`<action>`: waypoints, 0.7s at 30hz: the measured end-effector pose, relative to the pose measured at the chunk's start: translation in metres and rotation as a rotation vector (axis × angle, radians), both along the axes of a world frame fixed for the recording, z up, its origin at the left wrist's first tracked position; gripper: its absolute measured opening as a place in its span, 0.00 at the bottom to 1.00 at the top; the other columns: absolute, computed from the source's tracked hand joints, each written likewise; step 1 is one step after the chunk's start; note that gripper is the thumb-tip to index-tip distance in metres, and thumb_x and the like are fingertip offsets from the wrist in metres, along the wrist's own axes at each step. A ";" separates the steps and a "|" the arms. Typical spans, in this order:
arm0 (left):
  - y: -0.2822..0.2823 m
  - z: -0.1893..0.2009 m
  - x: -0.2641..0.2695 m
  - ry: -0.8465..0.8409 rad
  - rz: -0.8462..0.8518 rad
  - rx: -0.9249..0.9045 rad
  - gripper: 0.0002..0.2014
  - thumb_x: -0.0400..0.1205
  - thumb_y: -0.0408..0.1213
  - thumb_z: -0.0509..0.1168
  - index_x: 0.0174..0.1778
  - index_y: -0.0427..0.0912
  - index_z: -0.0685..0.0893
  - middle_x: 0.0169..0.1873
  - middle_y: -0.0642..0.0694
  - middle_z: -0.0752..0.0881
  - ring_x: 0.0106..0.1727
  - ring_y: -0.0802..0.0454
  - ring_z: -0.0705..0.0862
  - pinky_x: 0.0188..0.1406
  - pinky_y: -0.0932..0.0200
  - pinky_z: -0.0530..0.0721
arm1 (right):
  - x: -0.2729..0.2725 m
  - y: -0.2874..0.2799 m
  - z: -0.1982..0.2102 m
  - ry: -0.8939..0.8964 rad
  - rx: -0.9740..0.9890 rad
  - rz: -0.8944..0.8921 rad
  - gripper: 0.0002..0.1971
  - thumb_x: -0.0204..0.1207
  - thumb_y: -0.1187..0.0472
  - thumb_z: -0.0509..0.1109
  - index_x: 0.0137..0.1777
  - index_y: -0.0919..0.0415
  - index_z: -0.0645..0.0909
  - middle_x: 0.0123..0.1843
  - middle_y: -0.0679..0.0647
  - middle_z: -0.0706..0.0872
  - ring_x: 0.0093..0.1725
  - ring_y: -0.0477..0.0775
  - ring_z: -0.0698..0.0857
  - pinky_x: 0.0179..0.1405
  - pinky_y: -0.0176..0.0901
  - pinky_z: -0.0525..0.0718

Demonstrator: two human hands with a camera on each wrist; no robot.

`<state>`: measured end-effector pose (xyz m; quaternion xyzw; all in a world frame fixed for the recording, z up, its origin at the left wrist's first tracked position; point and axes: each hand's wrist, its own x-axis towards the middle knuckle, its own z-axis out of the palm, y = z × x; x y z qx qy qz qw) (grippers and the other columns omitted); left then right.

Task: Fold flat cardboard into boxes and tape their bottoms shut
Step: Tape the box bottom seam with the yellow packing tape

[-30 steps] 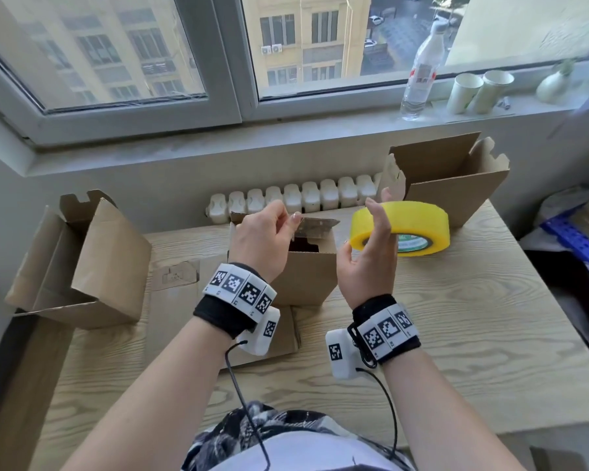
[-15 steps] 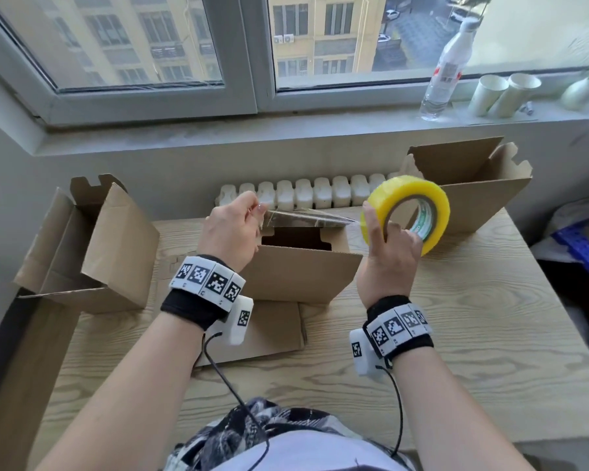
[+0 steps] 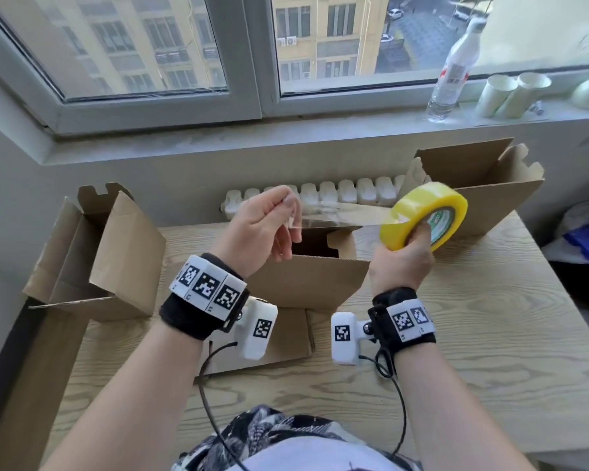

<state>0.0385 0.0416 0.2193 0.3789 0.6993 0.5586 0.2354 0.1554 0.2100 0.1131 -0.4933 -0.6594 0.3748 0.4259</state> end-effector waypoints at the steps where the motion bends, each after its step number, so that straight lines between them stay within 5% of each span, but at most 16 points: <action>1: 0.005 0.004 0.004 0.008 -0.017 0.020 0.17 0.90 0.37 0.51 0.38 0.38 0.76 0.28 0.42 0.83 0.22 0.41 0.80 0.19 0.56 0.74 | 0.000 0.002 0.003 -0.002 -0.012 -0.008 0.20 0.66 0.74 0.68 0.59 0.62 0.79 0.38 0.55 0.85 0.40 0.62 0.81 0.49 0.50 0.83; 4: 0.018 0.007 0.009 -0.009 0.039 0.057 0.15 0.87 0.38 0.52 0.37 0.38 0.77 0.27 0.39 0.83 0.22 0.41 0.79 0.18 0.57 0.71 | 0.002 0.003 0.006 0.101 -0.023 0.044 0.20 0.66 0.71 0.69 0.60 0.61 0.79 0.28 0.45 0.74 0.31 0.57 0.74 0.43 0.47 0.81; 6: 0.024 0.004 0.009 -0.032 0.116 0.071 0.14 0.83 0.37 0.51 0.34 0.39 0.76 0.24 0.39 0.82 0.20 0.42 0.78 0.17 0.57 0.68 | 0.005 0.002 0.006 0.166 -0.042 0.137 0.25 0.66 0.59 0.71 0.65 0.54 0.74 0.32 0.44 0.77 0.34 0.57 0.78 0.50 0.53 0.84; 8: 0.025 -0.002 0.009 -0.069 0.181 0.086 0.13 0.80 0.36 0.50 0.32 0.39 0.75 0.21 0.39 0.81 0.19 0.43 0.76 0.17 0.57 0.66 | 0.007 -0.001 0.005 0.189 -0.028 0.215 0.27 0.71 0.52 0.70 0.70 0.47 0.69 0.42 0.39 0.79 0.49 0.60 0.81 0.65 0.62 0.78; 10: 0.025 -0.007 0.009 -0.125 0.216 0.105 0.13 0.78 0.37 0.51 0.31 0.38 0.74 0.20 0.38 0.80 0.18 0.43 0.75 0.17 0.58 0.65 | 0.010 -0.004 0.005 0.174 0.015 0.233 0.29 0.80 0.54 0.68 0.79 0.53 0.64 0.54 0.29 0.73 0.67 0.63 0.74 0.77 0.64 0.66; 12: 0.023 -0.011 0.009 -0.157 0.226 0.123 0.13 0.77 0.37 0.51 0.31 0.36 0.74 0.20 0.38 0.79 0.17 0.44 0.74 0.17 0.58 0.65 | 0.014 -0.006 0.005 0.166 0.038 0.232 0.28 0.82 0.57 0.69 0.80 0.55 0.64 0.59 0.33 0.72 0.74 0.67 0.69 0.80 0.66 0.61; 15: 0.016 -0.018 0.008 -0.102 0.230 0.107 0.15 0.82 0.36 0.51 0.34 0.34 0.77 0.23 0.38 0.81 0.19 0.44 0.75 0.17 0.58 0.69 | 0.015 -0.004 0.005 0.177 0.016 0.192 0.22 0.77 0.59 0.73 0.65 0.46 0.68 0.60 0.52 0.81 0.62 0.63 0.80 0.69 0.58 0.76; 17: 0.009 -0.025 0.005 -0.007 0.242 0.045 0.16 0.87 0.34 0.54 0.38 0.37 0.83 0.26 0.41 0.84 0.21 0.46 0.79 0.18 0.58 0.74 | 0.016 -0.001 0.006 0.178 -0.008 0.159 0.25 0.74 0.64 0.76 0.68 0.63 0.71 0.55 0.56 0.83 0.50 0.55 0.82 0.60 0.45 0.80; 21: -0.004 -0.039 -0.006 -0.026 0.218 -0.096 0.14 0.90 0.31 0.56 0.47 0.38 0.87 0.31 0.42 0.86 0.23 0.51 0.84 0.22 0.63 0.82 | 0.015 0.002 0.006 0.100 0.074 0.125 0.16 0.71 0.67 0.76 0.53 0.62 0.72 0.42 0.56 0.82 0.47 0.64 0.79 0.55 0.51 0.78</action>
